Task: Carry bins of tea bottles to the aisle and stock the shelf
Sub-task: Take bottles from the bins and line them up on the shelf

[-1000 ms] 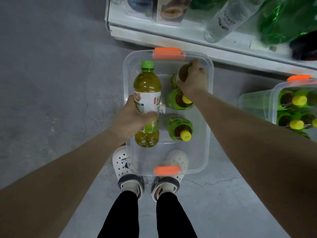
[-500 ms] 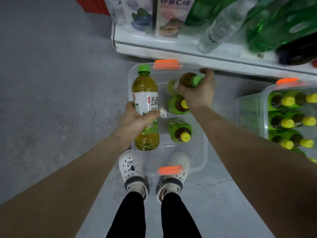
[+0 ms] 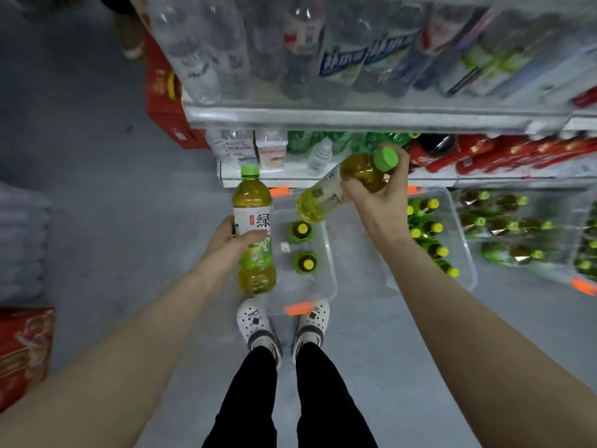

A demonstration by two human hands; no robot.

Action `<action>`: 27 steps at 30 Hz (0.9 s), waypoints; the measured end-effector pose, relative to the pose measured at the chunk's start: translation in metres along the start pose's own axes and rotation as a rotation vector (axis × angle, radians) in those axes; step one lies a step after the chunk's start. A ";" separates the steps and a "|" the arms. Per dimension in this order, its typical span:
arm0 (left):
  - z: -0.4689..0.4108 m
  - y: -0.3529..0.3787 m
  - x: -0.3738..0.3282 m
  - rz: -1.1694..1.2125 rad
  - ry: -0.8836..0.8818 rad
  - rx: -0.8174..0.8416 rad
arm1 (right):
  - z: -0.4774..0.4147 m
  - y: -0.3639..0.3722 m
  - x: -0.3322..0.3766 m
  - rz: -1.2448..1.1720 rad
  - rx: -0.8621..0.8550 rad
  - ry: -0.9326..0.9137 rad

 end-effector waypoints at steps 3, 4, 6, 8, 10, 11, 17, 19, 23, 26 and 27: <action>0.050 -0.003 -0.058 0.007 0.070 0.082 | 0.015 -0.026 0.078 -0.046 -0.035 -0.032; 0.065 -0.002 -0.076 0.021 0.102 0.104 | 0.020 -0.034 0.101 -0.048 -0.047 -0.039; 0.094 0.002 -0.115 0.068 0.146 0.151 | 0.032 -0.049 0.146 -0.077 -0.062 -0.055; 0.122 0.007 -0.152 0.085 0.190 0.194 | 0.045 -0.060 0.188 -0.085 -0.049 -0.080; 0.146 0.010 -0.188 0.056 0.261 0.258 | 0.054 -0.068 0.230 -0.072 -0.021 -0.129; 0.158 0.012 -0.206 0.030 0.295 0.295 | 0.058 -0.071 0.251 -0.065 -0.009 -0.157; 0.234 0.026 -0.313 -0.086 0.565 0.381 | 0.078 -0.094 0.370 0.021 -0.005 -0.363; 0.263 0.031 -0.346 -0.085 0.650 0.408 | 0.088 -0.104 0.411 0.038 -0.055 -0.436; 0.328 0.037 -0.412 -0.142 0.862 0.429 | 0.108 -0.128 0.489 0.057 -0.066 -0.571; 0.374 0.037 -0.459 -0.178 1.019 0.415 | 0.118 -0.141 0.546 0.091 -0.046 -0.680; 0.388 0.037 -0.474 -0.179 1.063 0.403 | 0.118 -0.146 0.566 0.104 -0.049 -0.715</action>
Point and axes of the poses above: each hand's wrist, its own z-axis away from the middle knuckle, its own y-axis out of the palm, x = y × z, the point moved 7 cm from there along -z, towards the middle knuckle, and after that the axes turned 7 degrees about -z, right-handed, at the moved point
